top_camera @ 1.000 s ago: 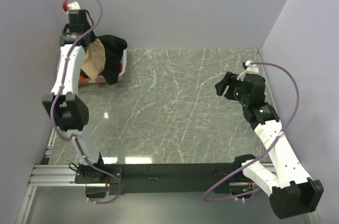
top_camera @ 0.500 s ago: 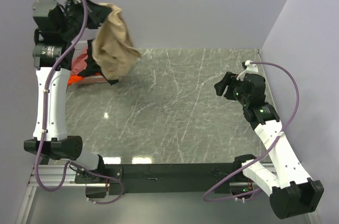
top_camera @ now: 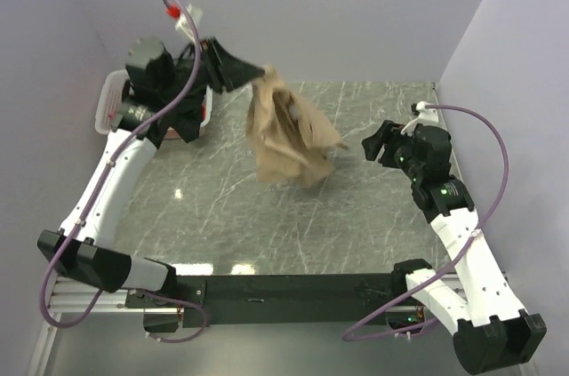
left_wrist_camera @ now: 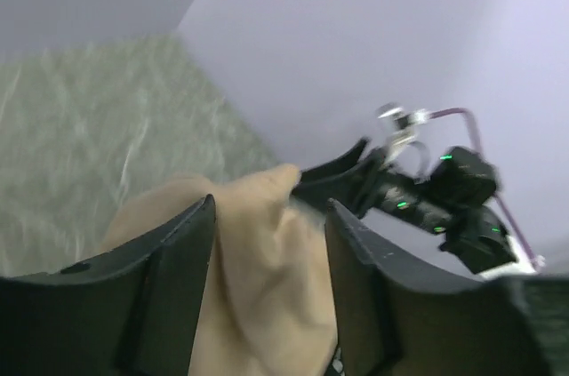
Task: Fold and stack the t-shirts
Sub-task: Move the tshirt to the center of the board
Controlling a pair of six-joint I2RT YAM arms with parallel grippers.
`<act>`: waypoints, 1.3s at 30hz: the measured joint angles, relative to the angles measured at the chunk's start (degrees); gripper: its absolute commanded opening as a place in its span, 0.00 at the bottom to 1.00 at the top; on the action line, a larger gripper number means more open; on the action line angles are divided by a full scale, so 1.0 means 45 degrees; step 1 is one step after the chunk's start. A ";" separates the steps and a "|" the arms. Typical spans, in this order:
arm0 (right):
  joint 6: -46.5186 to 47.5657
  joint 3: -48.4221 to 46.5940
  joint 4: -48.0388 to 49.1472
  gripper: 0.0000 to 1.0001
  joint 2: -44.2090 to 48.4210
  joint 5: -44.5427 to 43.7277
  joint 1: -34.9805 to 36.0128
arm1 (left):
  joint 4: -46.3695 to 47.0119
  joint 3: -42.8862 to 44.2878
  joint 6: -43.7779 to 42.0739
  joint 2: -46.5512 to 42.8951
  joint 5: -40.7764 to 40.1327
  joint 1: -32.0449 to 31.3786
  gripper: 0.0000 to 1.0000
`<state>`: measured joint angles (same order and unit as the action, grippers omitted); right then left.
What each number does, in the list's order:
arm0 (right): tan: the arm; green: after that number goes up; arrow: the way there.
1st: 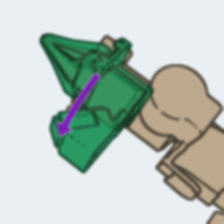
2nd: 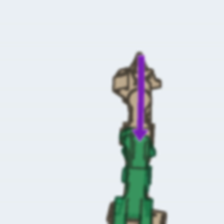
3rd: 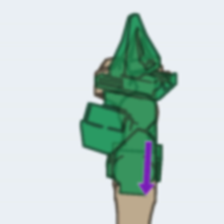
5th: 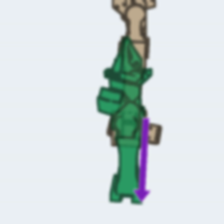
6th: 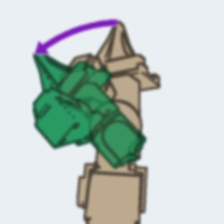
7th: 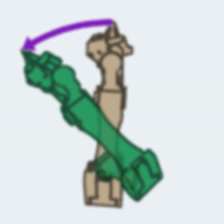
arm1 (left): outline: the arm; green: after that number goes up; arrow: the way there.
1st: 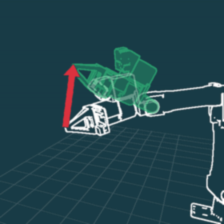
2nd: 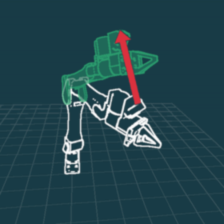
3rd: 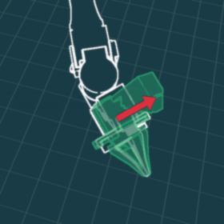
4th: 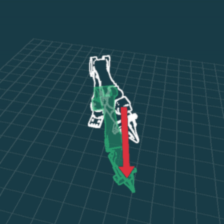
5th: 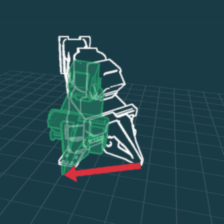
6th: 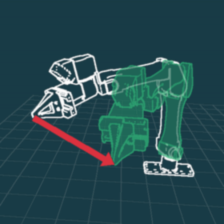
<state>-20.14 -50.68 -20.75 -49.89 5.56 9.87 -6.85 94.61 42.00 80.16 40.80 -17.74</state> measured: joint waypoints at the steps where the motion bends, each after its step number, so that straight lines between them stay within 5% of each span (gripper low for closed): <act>1: 0.0000 0.0015 -0.0015 0.72 0.0063 -0.0010 0.0000 | -0.0131 -0.0942 -0.0044 -0.0330 -0.0267 0.0029 0.62; 6: 0.0000 0.0355 -0.0117 0.71 0.0374 -0.0117 0.0272 | -0.2205 -0.5042 -0.0850 -0.1520 -0.3551 0.0078 0.82; 11: -0.0015 0.0588 -0.0287 0.69 0.0277 -0.0602 0.1987 | -0.4838 -0.7159 -0.1438 -0.1632 -0.6834 0.0107 0.84; 16: -0.0622 0.1185 -0.0058 0.68 -0.0525 -0.0806 0.4022 | -0.5445 -0.8252 -0.1579 -0.2667 -0.7791 -0.0083 0.84; 23: -0.2433 0.2293 0.0355 0.68 -0.1933 -0.0923 0.4692 | -0.4401 -0.8446 -0.1457 -0.2526 -0.8563 -0.2399 0.82; 30: -0.3604 0.2628 0.0515 0.68 -0.2181 -0.0889 0.4692 | -0.4041 -0.7009 -0.1608 0.1763 -1.0054 -0.6067 0.82; 39: -0.4318 0.3308 0.0607 0.68 -0.1826 -0.0831 0.4692 | -0.4833 -0.4439 -0.2419 0.4872 -1.2250 -0.6562 0.79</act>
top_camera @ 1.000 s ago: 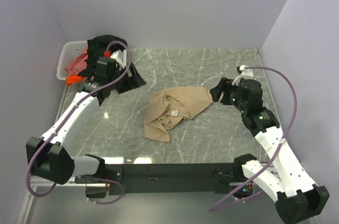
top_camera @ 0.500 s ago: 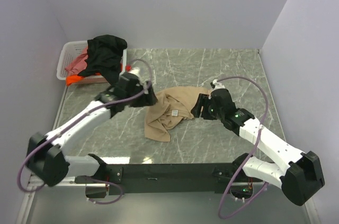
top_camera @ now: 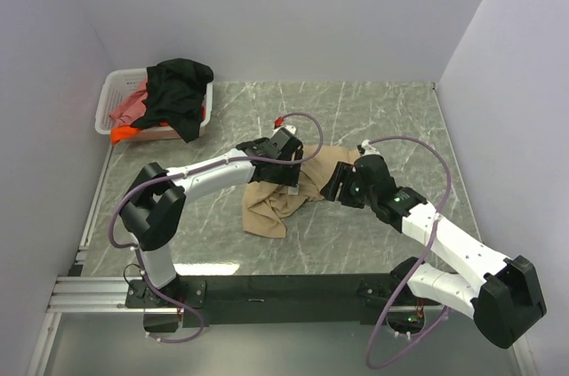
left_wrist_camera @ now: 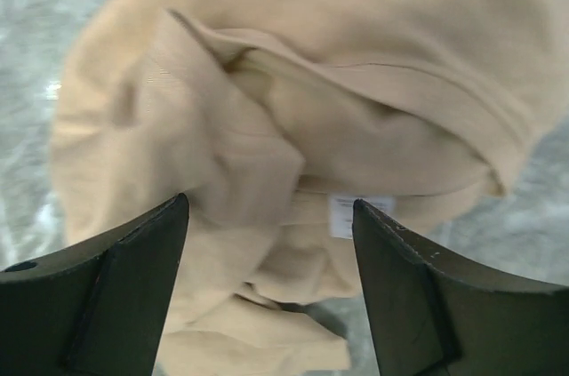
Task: Fold and stack the t-shirts
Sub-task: Move the tshirt to the center of the board, then flatten the tshirt out
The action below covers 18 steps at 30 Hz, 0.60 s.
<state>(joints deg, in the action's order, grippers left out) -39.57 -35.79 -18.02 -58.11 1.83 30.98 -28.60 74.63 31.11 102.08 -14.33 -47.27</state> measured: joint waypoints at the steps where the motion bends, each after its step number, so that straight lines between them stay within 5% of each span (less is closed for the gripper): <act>1: 0.0000 0.0000 -0.0010 0.68 0.0039 -0.0024 0.0000 | -0.0078 0.0024 -0.0044 0.0029 -0.0238 0.0010 0.79; 8: 0.0005 0.0005 -0.0010 0.68 0.0214 -0.0117 0.0000 | -0.0291 0.0024 -0.0481 0.0034 -0.0937 0.0010 0.68; 12: 0.0053 0.0000 -0.0010 0.67 0.0141 -0.0112 0.0000 | -0.0282 0.0024 -0.0719 0.0209 -0.1020 0.0010 0.42; 18: 0.0223 0.0000 0.0165 0.66 -0.0219 0.0204 0.0408 | -0.0408 0.0253 -0.1049 0.0933 -0.1025 0.0010 0.25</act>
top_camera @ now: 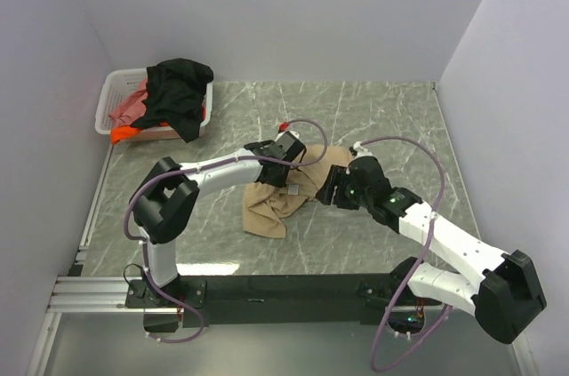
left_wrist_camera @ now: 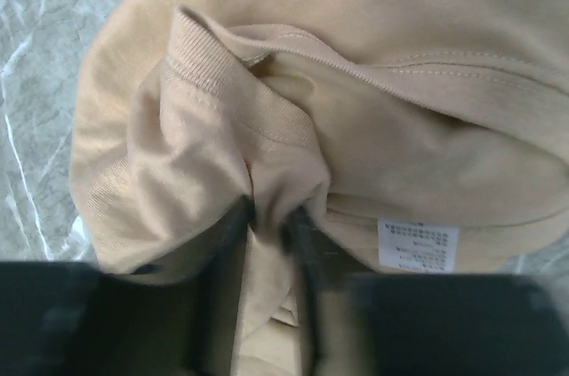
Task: Fold and stack the t-shirts
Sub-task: Flatten the tshirt out
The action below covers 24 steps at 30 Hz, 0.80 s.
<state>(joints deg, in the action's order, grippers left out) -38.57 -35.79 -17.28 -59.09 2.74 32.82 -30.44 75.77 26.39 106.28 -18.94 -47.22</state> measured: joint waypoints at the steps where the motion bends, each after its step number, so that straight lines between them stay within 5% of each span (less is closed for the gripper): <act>1: 0.0024 0.0000 0.0044 0.65 -0.0034 0.0010 0.0189 | -0.0024 0.0058 -0.0049 0.0117 0.0000 0.0000 0.20; 3: 0.0092 -0.0005 0.0097 0.65 -0.0126 0.0029 0.0597 | -0.0146 0.0175 -0.0204 0.0296 -0.0005 0.0000 0.01; 13: 0.0058 -0.0753 0.0884 0.64 -0.2365 -0.0146 0.3711 | -0.1064 0.0971 -0.0015 -0.0199 0.0743 0.1117 0.01; 20: -0.0311 -0.1389 0.0685 0.65 -0.3303 -0.1151 0.3876 | -0.1083 0.0976 0.0758 -0.2506 0.2569 0.4090 0.01; 24: -0.0185 -0.2385 0.0282 0.64 -0.3730 -0.2098 0.3638 | -0.1064 0.0971 0.0981 -0.3128 0.3138 0.4595 0.01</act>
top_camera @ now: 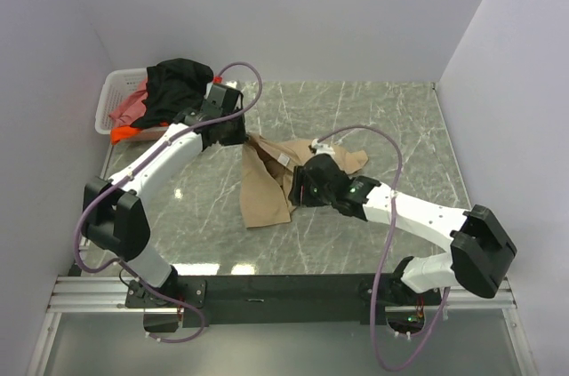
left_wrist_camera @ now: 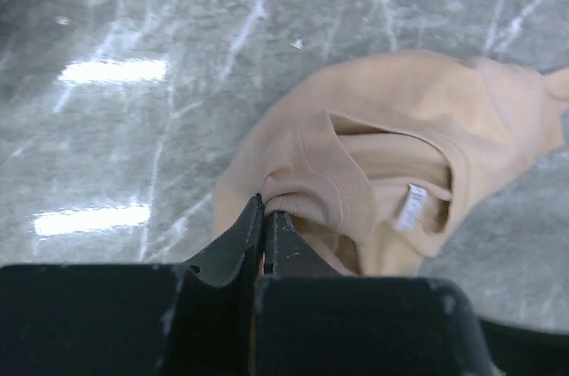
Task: Fold and stack the t-shirts
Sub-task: Flatten the tshirt out
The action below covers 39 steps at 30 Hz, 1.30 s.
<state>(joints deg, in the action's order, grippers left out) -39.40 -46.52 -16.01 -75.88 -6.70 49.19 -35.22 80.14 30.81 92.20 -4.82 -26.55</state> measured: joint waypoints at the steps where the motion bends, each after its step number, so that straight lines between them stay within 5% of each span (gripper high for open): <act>1: 0.0024 -0.0204 -0.0068 0.64 -0.0073 -0.0199 -0.0175 | 0.0010 -0.0015 0.0029 -0.0058 0.0136 -0.0005 0.01; 17: 0.1360 -0.2827 -0.0364 0.63 -0.3429 -0.0797 -0.2254 | -0.0044 -0.0617 0.0083 -0.0520 0.0787 -0.0034 0.01; 20: 0.1506 -0.3240 -0.0505 0.45 -0.4075 -0.0806 -0.2312 | -0.0044 -0.0665 0.0083 -0.0631 0.0787 -0.0034 0.00; 21: 0.1579 -0.3376 -0.0588 0.34 -0.4279 -0.0816 -0.2331 | -0.0049 -0.0675 0.0083 -0.0670 0.0787 -0.0034 0.01; 22: 0.1671 -0.3453 -0.0622 0.05 -0.4435 -0.0816 -0.2375 | -0.0049 -0.0675 0.0078 -0.0704 0.0787 -0.0034 0.01; 23: 0.1792 -0.3483 -0.0661 0.00 -0.4512 -0.0831 -0.2429 | -0.0049 -0.0675 0.0078 -0.0743 0.0787 -0.0034 0.01; 31: 0.2079 -0.3633 -0.1579 0.00 -0.4036 -0.1316 -0.3517 | -0.0019 -0.0685 -0.0330 -0.1671 0.1219 -0.0034 0.01; 39: 0.3235 -0.4886 -0.2958 0.00 -0.0612 -0.2069 -0.4925 | 0.0121 -0.0544 -0.1477 -0.2671 0.3594 -0.0165 0.01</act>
<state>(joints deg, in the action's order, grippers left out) -24.84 -68.51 -29.32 -78.63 -16.01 27.03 -34.68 77.69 24.16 80.18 11.35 -27.29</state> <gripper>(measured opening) 0.007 0.023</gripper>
